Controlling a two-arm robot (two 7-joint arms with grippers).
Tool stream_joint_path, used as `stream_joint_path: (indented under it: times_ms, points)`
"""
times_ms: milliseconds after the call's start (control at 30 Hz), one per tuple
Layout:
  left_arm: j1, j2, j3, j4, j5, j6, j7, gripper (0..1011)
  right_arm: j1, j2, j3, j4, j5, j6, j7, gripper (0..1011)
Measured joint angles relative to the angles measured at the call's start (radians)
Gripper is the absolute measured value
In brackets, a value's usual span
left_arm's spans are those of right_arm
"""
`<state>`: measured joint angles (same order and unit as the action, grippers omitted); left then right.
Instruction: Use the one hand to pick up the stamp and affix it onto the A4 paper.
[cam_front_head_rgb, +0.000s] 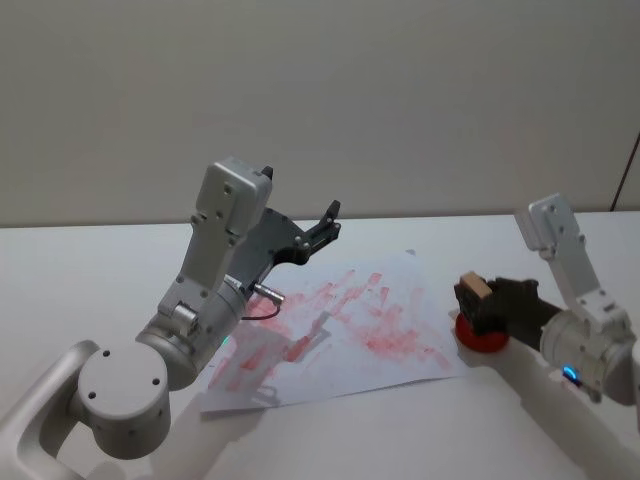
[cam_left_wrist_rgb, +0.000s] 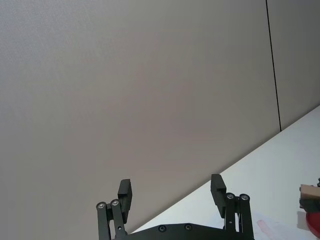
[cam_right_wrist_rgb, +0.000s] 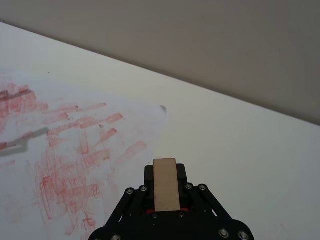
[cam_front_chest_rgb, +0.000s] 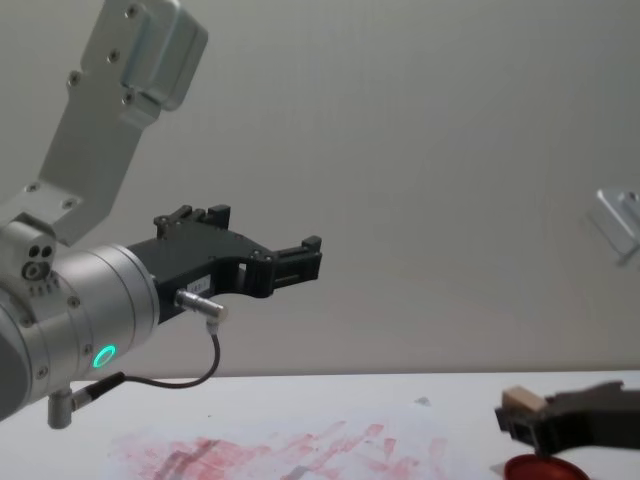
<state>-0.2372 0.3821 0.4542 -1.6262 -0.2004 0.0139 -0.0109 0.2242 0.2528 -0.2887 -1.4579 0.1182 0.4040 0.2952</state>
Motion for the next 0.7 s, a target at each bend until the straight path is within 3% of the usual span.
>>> stream_joint_path:
  times_ms: [367, 700]
  points:
    - [0.000, 0.000, 0.000, 0.000, 0.000, 0.000, 0.000, 1001, 0.060, -0.019, -0.012, 0.005, -0.048, -0.065, 0.095, 220]
    - [0.000, 0.000, 0.000, 0.000, 0.000, 0.000, 0.000, 1001, 0.126, -0.054, -0.031, 0.069, -0.052, -0.087, 0.207, 220]
